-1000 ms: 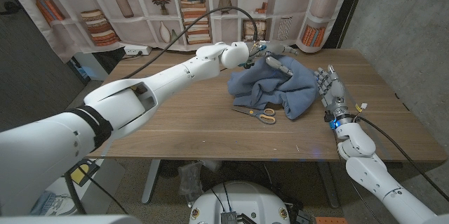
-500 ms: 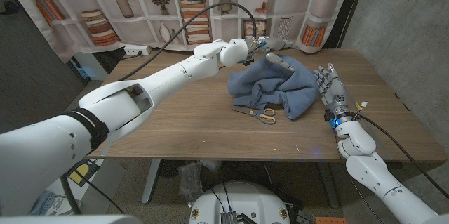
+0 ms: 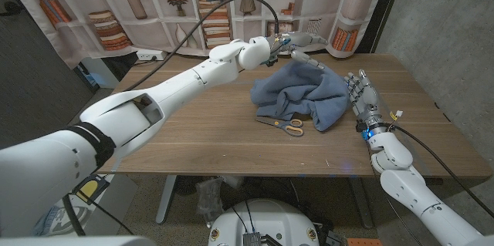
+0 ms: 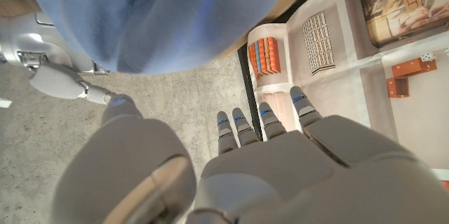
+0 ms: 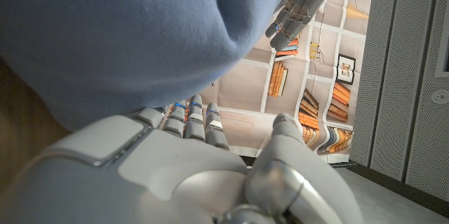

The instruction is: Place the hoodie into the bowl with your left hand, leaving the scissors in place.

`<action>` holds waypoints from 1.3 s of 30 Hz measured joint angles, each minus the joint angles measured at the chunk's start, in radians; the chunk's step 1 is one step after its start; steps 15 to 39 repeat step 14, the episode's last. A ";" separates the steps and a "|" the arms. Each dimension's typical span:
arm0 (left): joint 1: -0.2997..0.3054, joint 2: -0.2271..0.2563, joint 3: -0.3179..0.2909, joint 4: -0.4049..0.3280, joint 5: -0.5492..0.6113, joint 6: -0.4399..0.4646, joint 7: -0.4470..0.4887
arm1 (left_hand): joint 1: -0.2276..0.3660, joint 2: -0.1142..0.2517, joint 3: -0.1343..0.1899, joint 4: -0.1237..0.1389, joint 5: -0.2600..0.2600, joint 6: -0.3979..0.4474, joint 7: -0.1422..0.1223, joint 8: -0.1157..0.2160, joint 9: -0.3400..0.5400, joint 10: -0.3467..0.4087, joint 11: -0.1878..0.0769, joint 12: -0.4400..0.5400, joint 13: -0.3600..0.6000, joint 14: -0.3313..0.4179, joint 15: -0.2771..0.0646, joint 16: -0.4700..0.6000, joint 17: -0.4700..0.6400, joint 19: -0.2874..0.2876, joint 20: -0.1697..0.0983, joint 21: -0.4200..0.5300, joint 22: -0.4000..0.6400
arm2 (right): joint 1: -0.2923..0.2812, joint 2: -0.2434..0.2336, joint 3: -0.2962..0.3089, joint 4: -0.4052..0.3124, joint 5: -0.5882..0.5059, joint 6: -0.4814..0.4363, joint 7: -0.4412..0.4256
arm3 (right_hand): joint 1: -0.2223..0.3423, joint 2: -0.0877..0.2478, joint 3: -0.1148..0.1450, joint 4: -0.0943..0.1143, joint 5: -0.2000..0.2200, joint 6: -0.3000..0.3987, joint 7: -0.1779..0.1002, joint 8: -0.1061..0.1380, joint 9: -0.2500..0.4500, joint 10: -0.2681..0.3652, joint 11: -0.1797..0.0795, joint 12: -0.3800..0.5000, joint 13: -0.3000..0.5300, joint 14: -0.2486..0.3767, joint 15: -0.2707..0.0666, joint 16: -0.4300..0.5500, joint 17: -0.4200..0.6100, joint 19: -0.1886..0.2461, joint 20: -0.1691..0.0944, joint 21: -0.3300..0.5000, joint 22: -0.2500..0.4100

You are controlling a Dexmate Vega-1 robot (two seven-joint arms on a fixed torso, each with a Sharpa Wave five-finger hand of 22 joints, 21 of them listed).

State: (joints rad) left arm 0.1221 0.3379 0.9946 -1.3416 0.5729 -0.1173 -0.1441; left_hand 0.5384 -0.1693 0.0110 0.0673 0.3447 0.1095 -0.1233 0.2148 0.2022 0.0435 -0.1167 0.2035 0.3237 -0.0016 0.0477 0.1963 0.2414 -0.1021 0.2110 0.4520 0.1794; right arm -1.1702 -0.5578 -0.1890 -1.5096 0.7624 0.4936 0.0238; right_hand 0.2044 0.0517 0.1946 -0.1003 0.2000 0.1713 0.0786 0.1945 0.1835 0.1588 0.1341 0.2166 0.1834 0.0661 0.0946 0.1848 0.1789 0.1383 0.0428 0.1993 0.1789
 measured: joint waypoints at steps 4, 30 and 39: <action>0.004 0.005 -0.007 -0.015 0.005 0.019 0.001 | 0.000 0.000 0.000 0.000 0.000 0.000 0.000 0.000 0.000 0.000 0.000 0.004 -0.004 0.000 0.000 0.000 0.000 0.000 0.000 -0.001 0.000 | 0.000 -0.001 -0.002 0.000 0.002 -0.001 0.004 | 0.000 0.000 0.000 0.000 0.000 0.000 0.000 0.000 0.000 0.000 0.000 0.000 0.000 0.000 0.000 0.000 0.000 0.000 0.000 0.000 0.000; 0.023 0.020 -0.028 -0.081 0.013 0.059 0.007 | 0.004 0.004 -0.008 0.001 0.007 0.000 0.000 0.000 0.000 0.000 0.000 0.004 -0.005 0.000 0.000 0.000 -0.005 0.004 -0.004 -0.005 0.000 | -0.016 -0.012 0.001 -0.014 0.005 -0.002 0.011 | 0.000 0.000 -0.004 -0.004 0.000 0.000 0.000 0.000 0.000 0.000 0.000 0.000 0.000 0.000 0.000 0.000 0.000 0.000 0.000 0.000 0.000; 0.023 0.020 -0.028 -0.081 0.013 0.059 0.007 | 0.004 0.004 -0.008 0.001 0.007 0.000 0.000 0.000 0.000 0.000 0.000 0.004 -0.005 0.000 0.000 0.000 -0.005 0.004 -0.004 -0.005 0.000 | -0.016 -0.012 0.001 -0.014 0.005 -0.002 0.011 | 0.000 0.000 -0.004 -0.004 0.000 0.000 0.000 0.000 0.000 0.000 0.000 0.000 0.000 0.000 0.000 0.000 0.000 0.000 0.000 0.000 0.000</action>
